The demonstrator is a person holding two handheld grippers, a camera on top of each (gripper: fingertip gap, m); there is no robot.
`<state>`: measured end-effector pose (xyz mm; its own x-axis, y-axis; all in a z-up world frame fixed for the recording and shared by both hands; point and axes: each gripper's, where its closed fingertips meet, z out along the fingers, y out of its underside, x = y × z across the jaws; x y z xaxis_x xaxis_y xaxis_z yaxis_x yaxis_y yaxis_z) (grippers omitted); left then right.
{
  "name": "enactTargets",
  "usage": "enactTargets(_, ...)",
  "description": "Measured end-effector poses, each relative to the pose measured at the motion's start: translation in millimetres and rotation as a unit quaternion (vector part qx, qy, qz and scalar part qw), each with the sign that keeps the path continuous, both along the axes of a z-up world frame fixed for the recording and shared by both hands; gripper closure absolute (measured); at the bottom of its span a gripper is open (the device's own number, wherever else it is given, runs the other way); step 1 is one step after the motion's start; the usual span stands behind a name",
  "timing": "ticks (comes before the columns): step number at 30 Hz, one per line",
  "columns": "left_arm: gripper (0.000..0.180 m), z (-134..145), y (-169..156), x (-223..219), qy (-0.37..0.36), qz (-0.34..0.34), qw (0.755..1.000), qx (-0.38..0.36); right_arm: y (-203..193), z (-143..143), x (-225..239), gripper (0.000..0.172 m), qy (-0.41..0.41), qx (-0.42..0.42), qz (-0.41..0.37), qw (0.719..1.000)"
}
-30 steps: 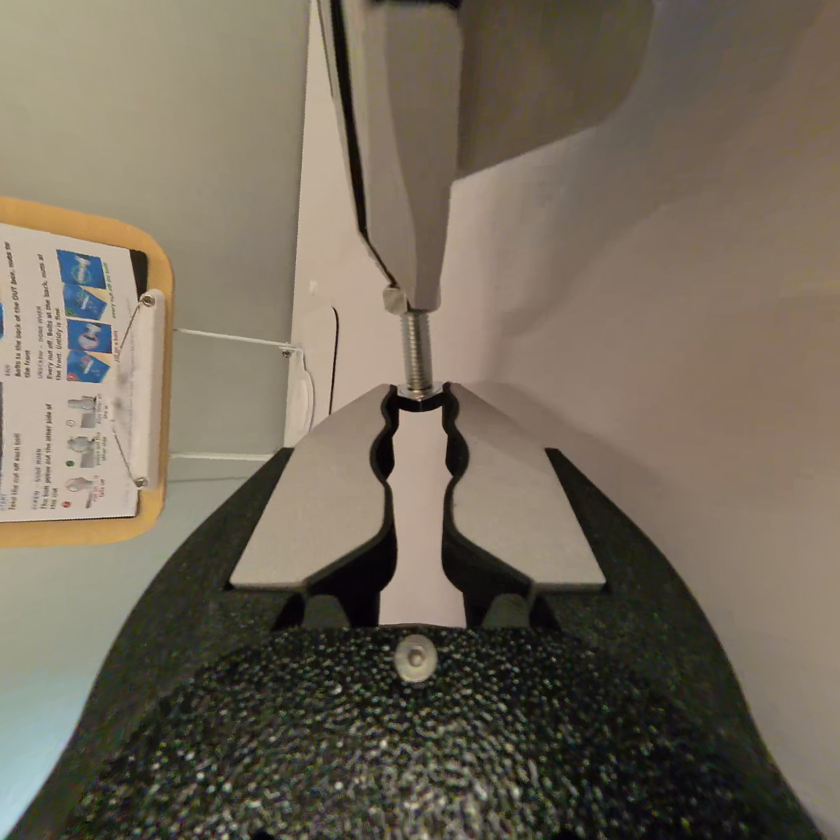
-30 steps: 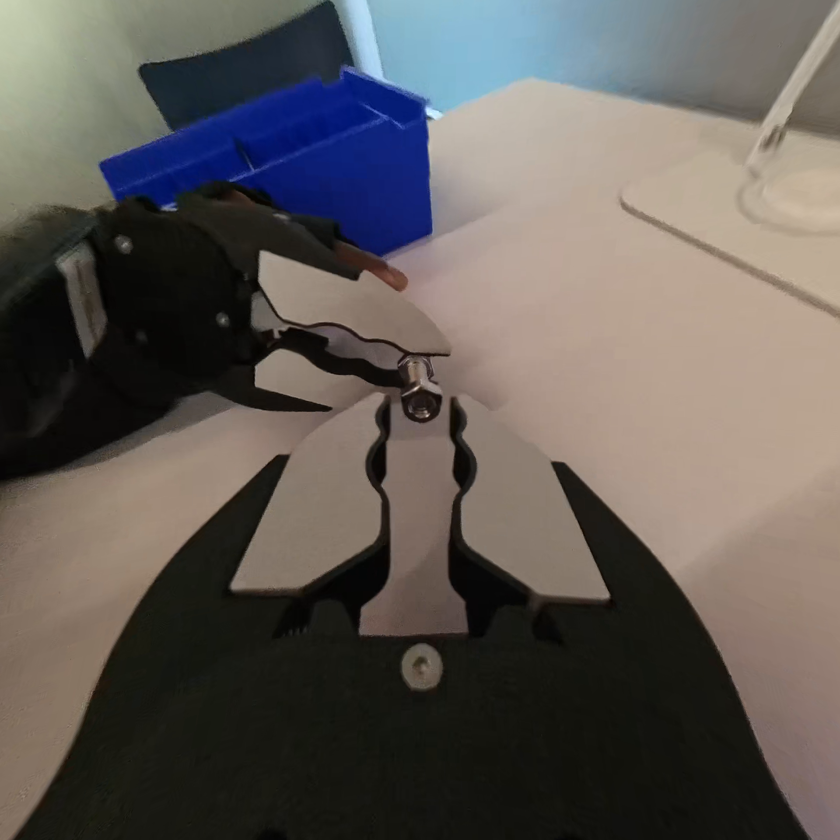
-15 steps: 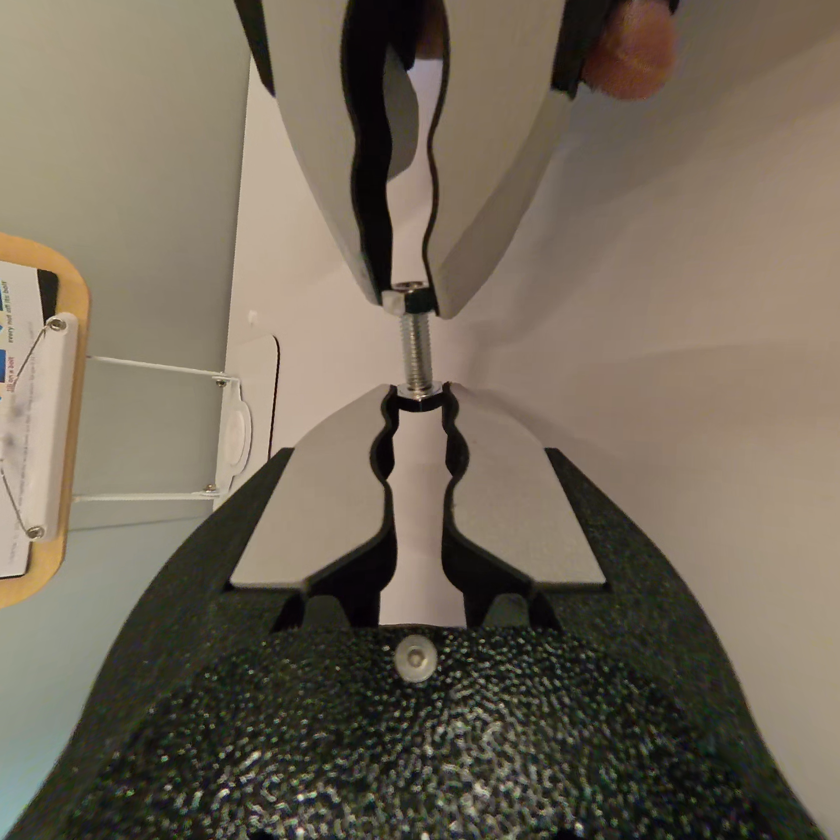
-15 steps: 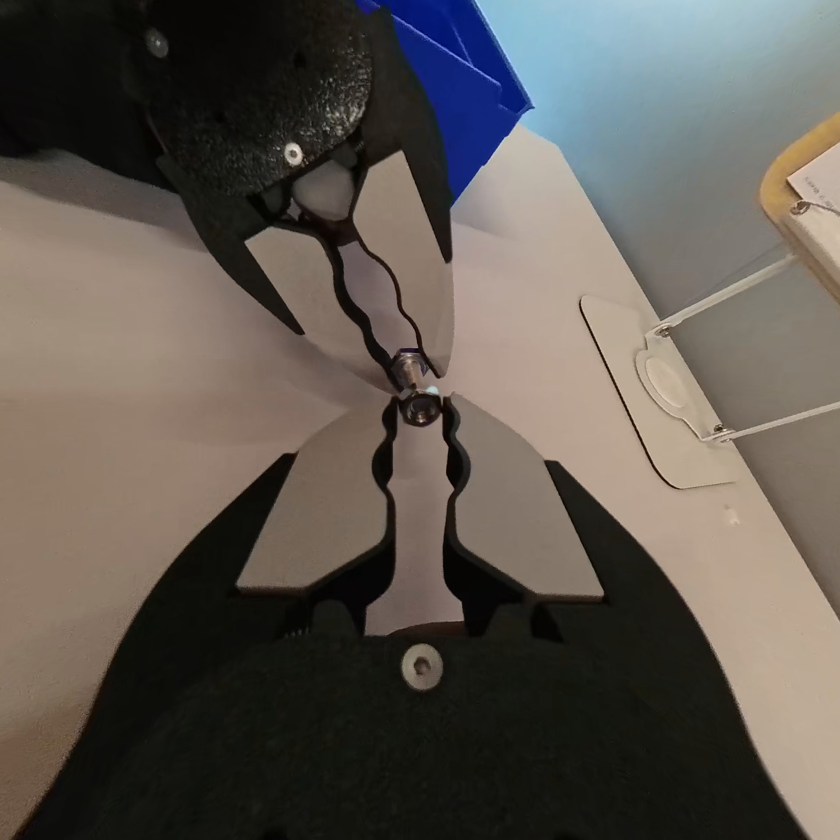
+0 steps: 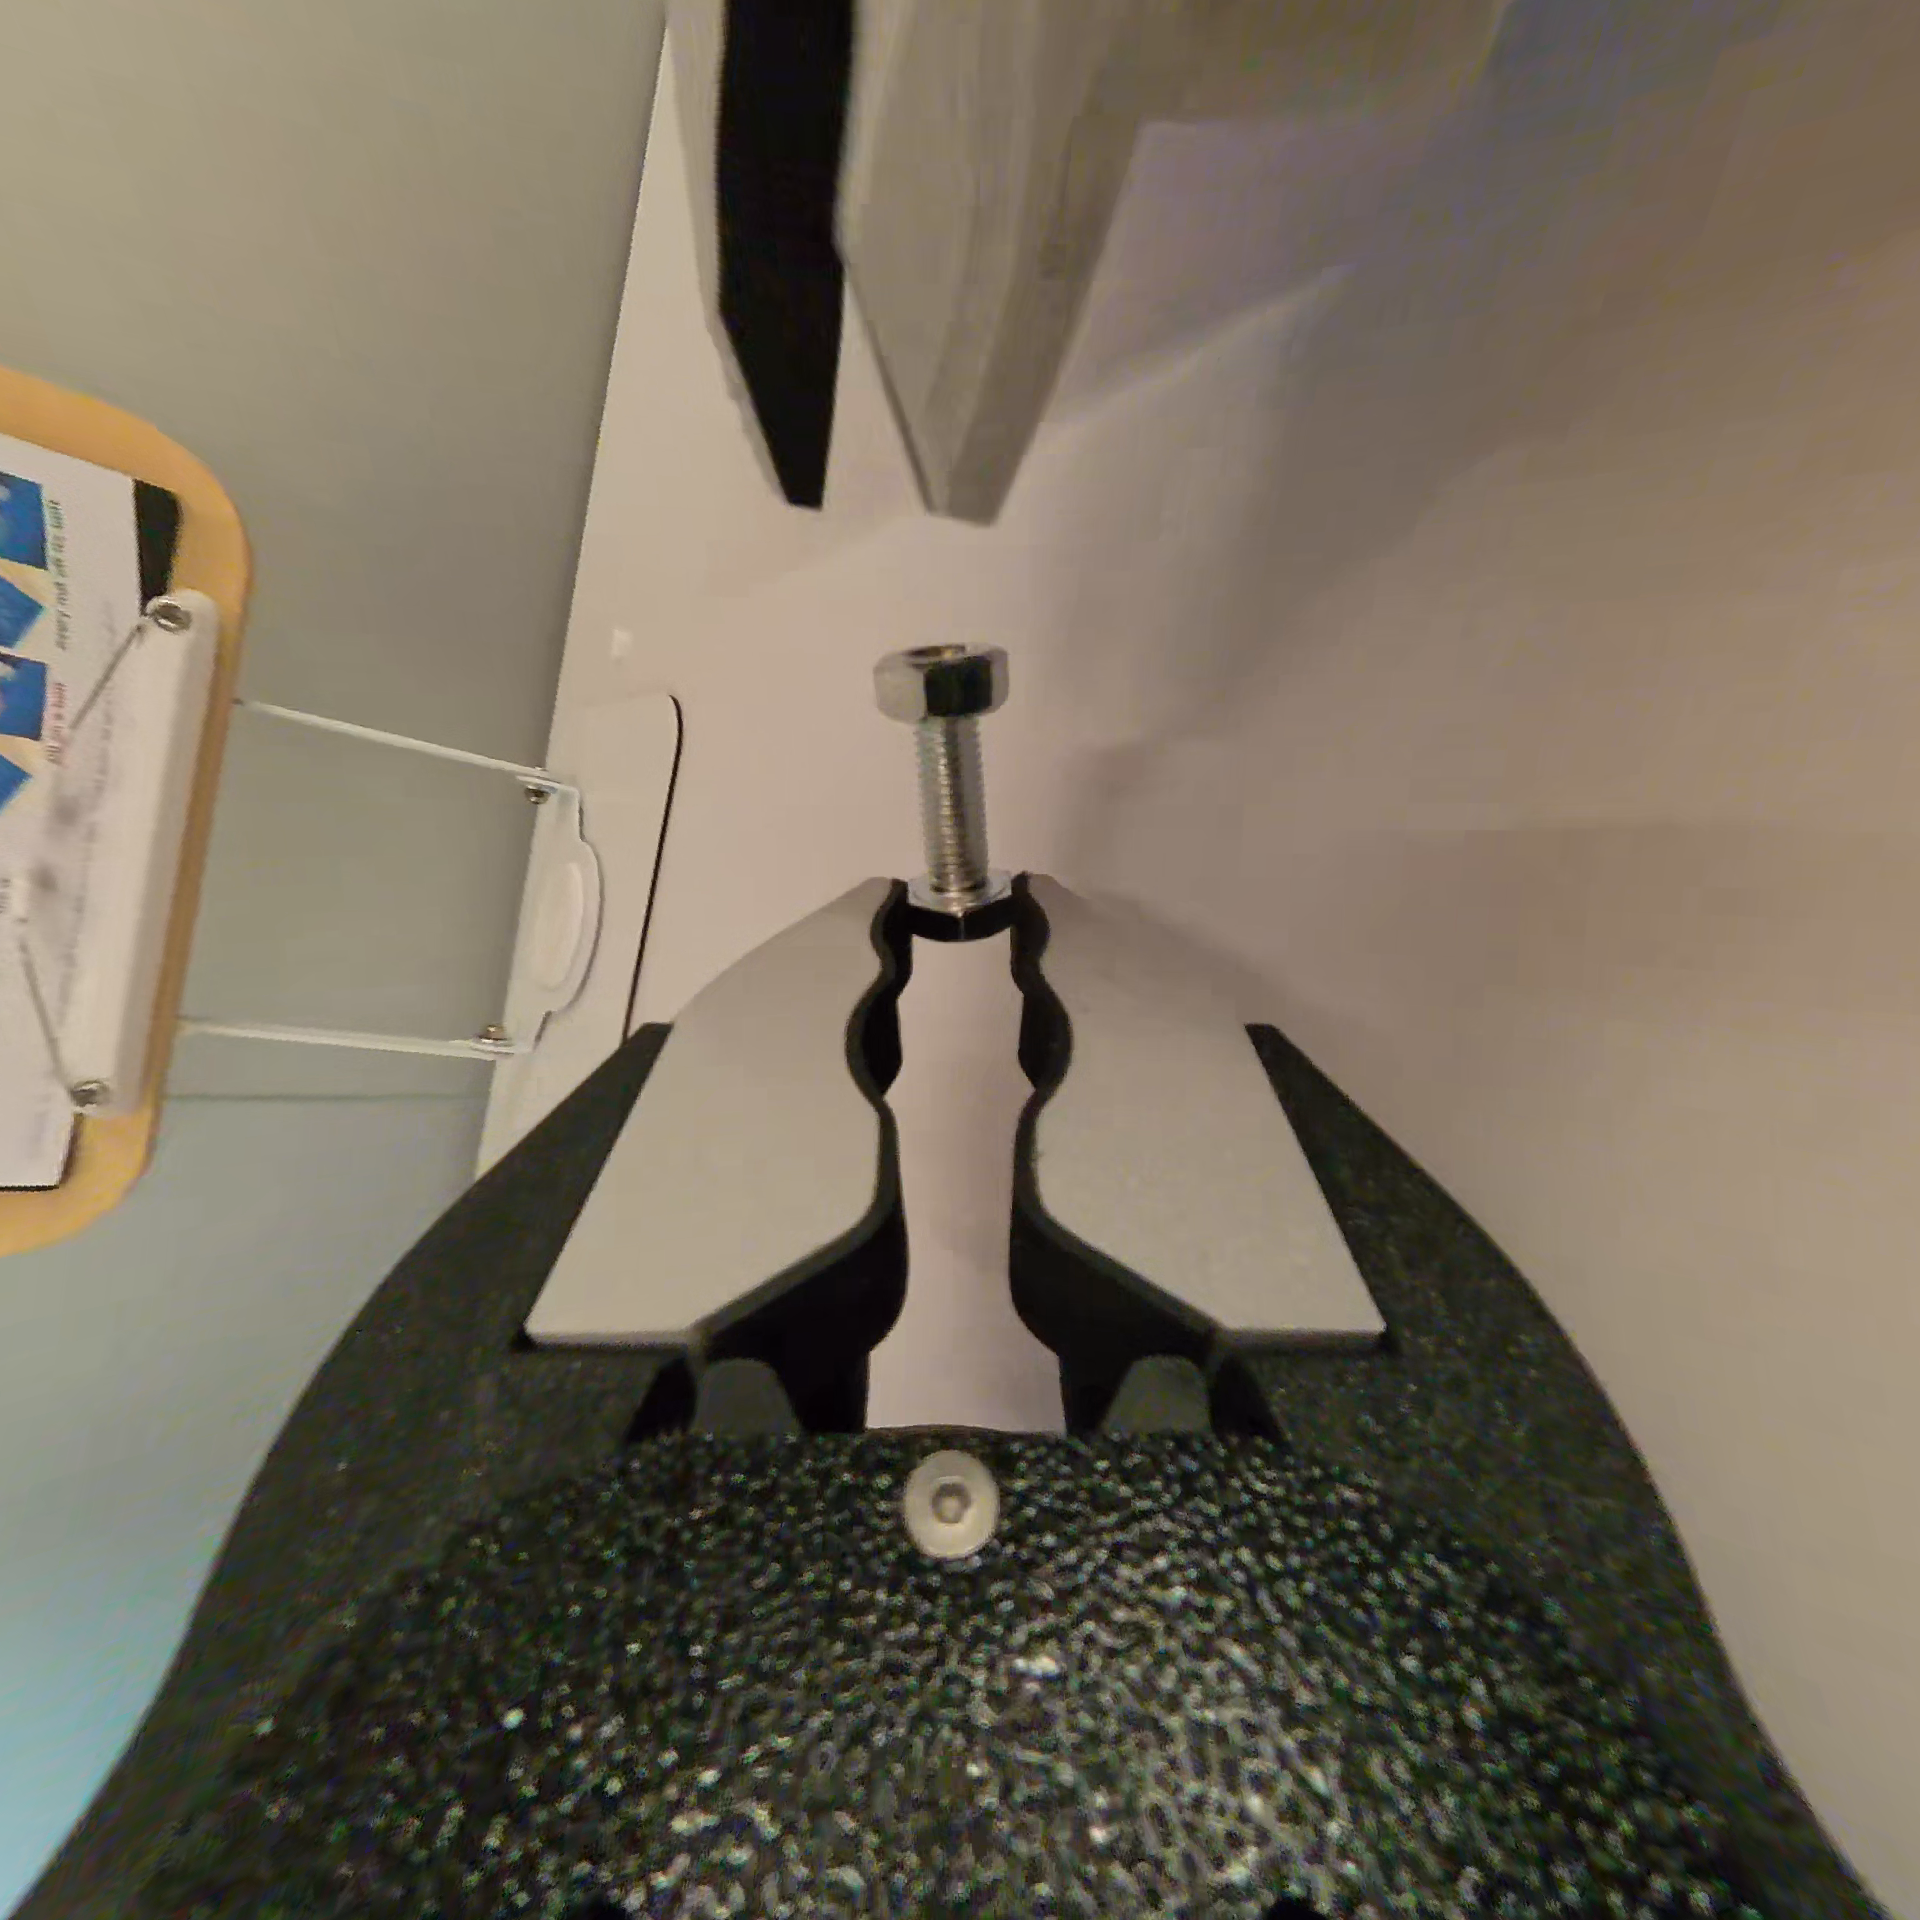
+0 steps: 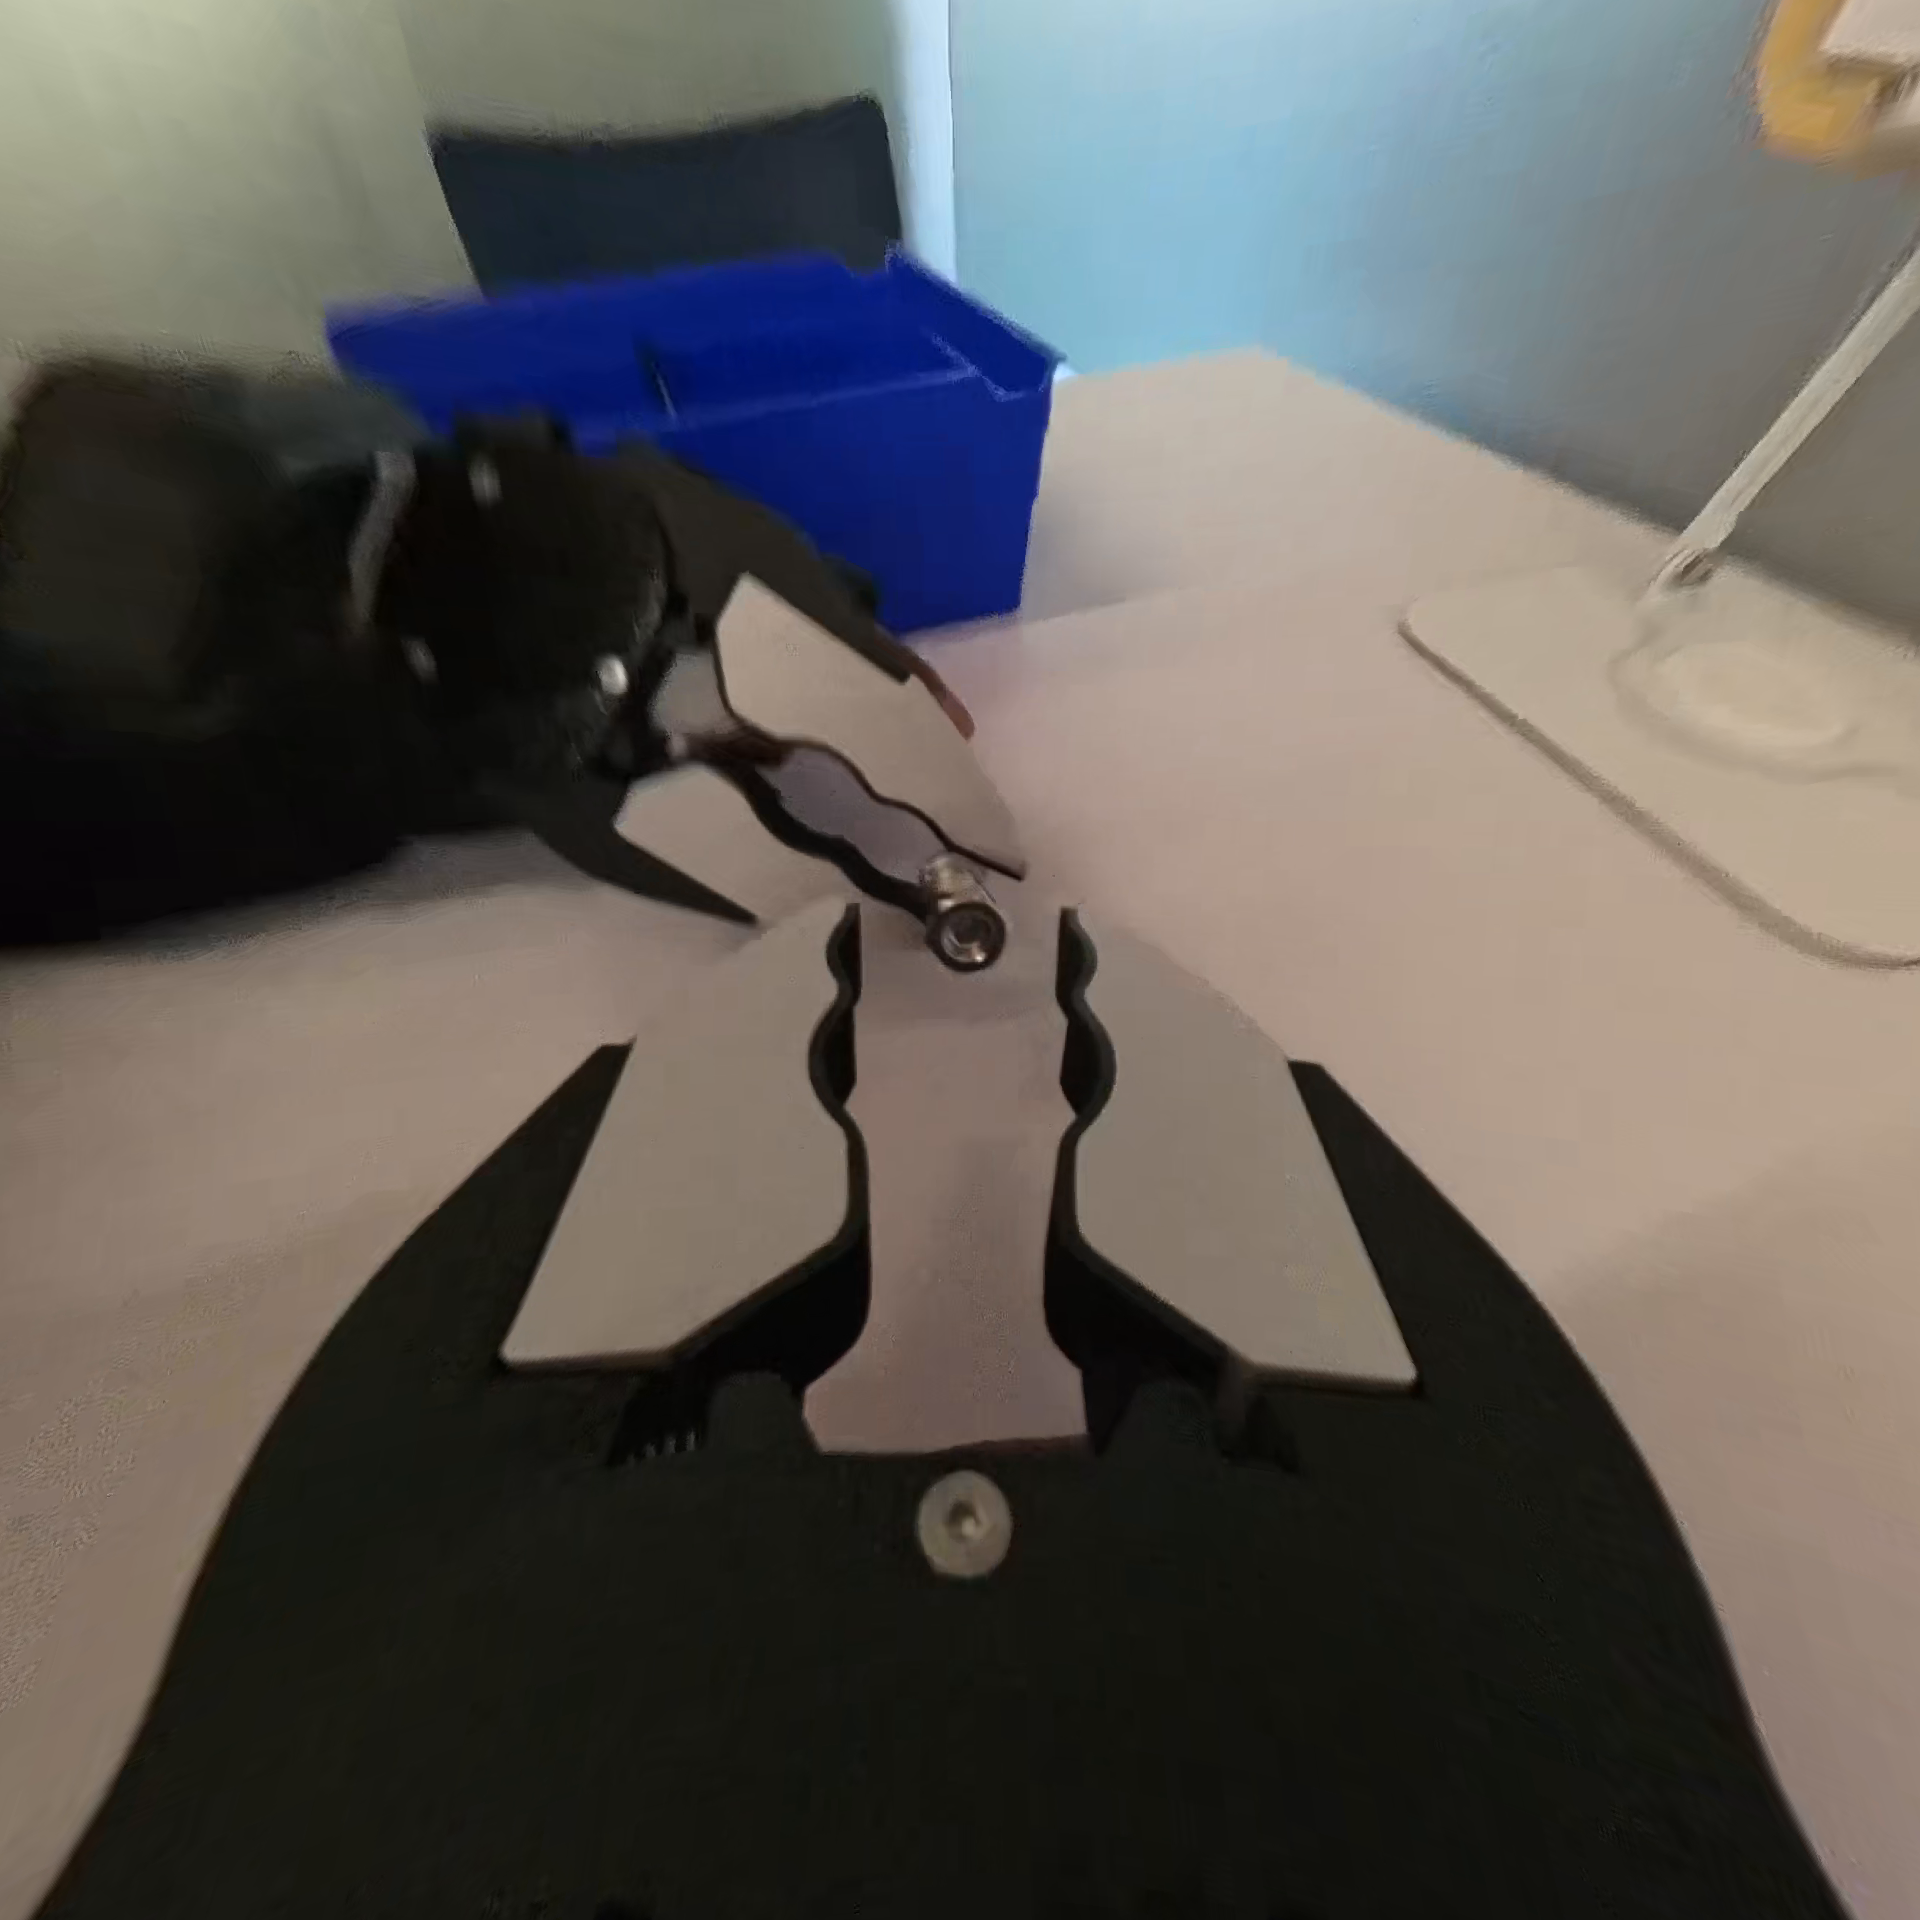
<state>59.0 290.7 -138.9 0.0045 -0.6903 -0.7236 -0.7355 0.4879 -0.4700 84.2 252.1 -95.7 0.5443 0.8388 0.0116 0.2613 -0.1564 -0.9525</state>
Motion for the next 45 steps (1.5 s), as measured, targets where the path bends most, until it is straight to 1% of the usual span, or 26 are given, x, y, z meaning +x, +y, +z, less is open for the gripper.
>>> enactTargets(2, 0.162, -2, -2, 1, 0.001, -0.008, 1.000, -0.009, -2, -9, 0, 0.135, -0.079, 0.056, 0.007, 0.995)
enactTargets(3, 0.162, -2, -4, 1, 0.004, -0.012, 1.000, -0.011, -4, -13, -2, 0.135, -0.103, 0.071, 0.012, 0.992)
enactTargets(8, 0.162, -7, -14, 5, 0.017, -0.042, 0.999, -0.026, -8, -23, -12, 0.140, -0.146, 0.093, 0.032, 0.984)
enactTargets(11, 0.162, -9, -16, 5, 0.027, -0.048, 0.998, -0.024, -4, -27, -13, 0.154, -0.165, 0.087, 0.014, 0.982)
enactTargets(13, 0.163, -10, -13, 4, 0.034, -0.039, 0.999, -0.008, -1, -28, -13, 0.154, -0.146, 0.046, -0.005, 0.988)
enactTargets(14, 0.162, -9, -11, 3, 0.036, -0.034, 0.999, 0.003, 1, -28, -12, 0.154, -0.124, 0.009, -0.018, 0.992)
enactTargets(15, 0.162, -8, -9, 3, 0.042, -0.031, 0.998, 0.018, 1, -29, -12, 0.154, -0.091, -0.042, -0.033, 0.994)
enactTargets(17, 0.162, -7, -6, 2, 0.060, -0.026, 0.996, 0.054, 2, -30, -11, 0.154, -0.013, -0.139, -0.054, 0.989)
enactTargets(18, 0.162, -6, -6, 2, 0.063, -0.024, 0.996, 0.061, 3, -30, -11, 0.154, 0.016, -0.162, -0.054, 0.985)
enactTargets(19, 0.162, -5, -6, 3, 0.060, -0.021, 0.996, 0.059, 3, -27, -11, 0.154, 0.033, -0.165, -0.044, 0.985)
enactTargets(20, 0.162, -4, -5, 3, 0.053, -0.016, 0.997, 0.051, 2, -22, -12, 0.151, 0.041, -0.151, -0.027, 0.987)
enactTargets(21, 0.162, -2, -5, 3, 0.043, -0.013, 0.998, 0.040, 1, -16, -12, 0.143, 0.041, -0.126, -0.014, 0.991)
enactTargets(23, 0.162, -1, -6, 2, 0.021, -0.012, 1.000, 0.008, 1, -3, -10, 0.137, 0.019, -0.050, -0.008, 0.999)
enactTargets(25, 0.162, 0, -7, 1, 0.009, -0.013, 1.000, -0.016, 1, 1, -5, 0.136, -0.047, 0.037, -0.011, 0.998)
enactTargets(28, 0.162, -1, -9, 1, 0.005, -0.018, 0.999, -0.032, 1, -8, 0, 0.135, -0.161, 0.134, -0.010, 0.978)
enactTargets(29, 0.162, -1, -10, 1, 0.004, -0.022, 0.999, -0.036, -1, -11, 0, 0.135, -0.182, 0.150, -0.004, 0.972)
enactTargets(31, 0.162, -2, -13, 3, 0.004, -0.031, 0.999, -0.041, -4, -14, -5, 0.136, -0.193, 0.163, 0.011, 0.968)
enactTargets(32, 0.162, -2, -15, 3, 0.006, -0.037, 0.998, -0.042, -5, -15, -7, 0.139, -0.195, 0.166, 0.015, 0.967)
enactTargets(34, 0.162, -3, -18, 5, 0.010, -0.047, 0.998, -0.038, -7, -17, -11, 0.151, -0.204, 0.170, 0.023, 0.964)
enactTargets(35, 0.162, -4, -19, 6, 0.015, -0.047, 0.998, -0.031, -7, -17, -12, 0.153, -0.206, 0.165, 0.019, 0.965)
enactTargets(37, 0.162, -4, -14, 5, 0.030, -0.037, 0.999, -0.001, -4, -21, -10, 0.153, -0.194, 0.109, -0.003, 0.975)
enactTargets(39, 0.162, -3, -8, 3, 0.048, -0.021, 0.998, 0.042, 1, -25, -9, 0.154, -0.127, -0.010, -0.042, 0.991)
enactTargets(41, 0.162, -3, -5, 1, 0.073, -0.016, 0.994, 0.083, 1, -28, -9, 0.154, -0.036, -0.131, -0.069, 0.988)
enactTargets(42, 0.162, -2, -5, 2, 0.077, -0.014, 0.993, 0.090, 1, -27, -8, 0.154, -0.002, -0.161, -0.067, 0.985)
enactTargets(43, 0.162, -1, -5, 2, 0.075, -0.013, 0.993, 0.092, 0, -24, -8, 0.153, 0.018, -0.171, -0.057, 0.983)
enactTargets(45, 0.162, 5, -5, 3, 0.057, -0.009, 0.994, 0.088, -2, -15, -8, 0.145, 0.030, -0.146, -0.023, 0.989)
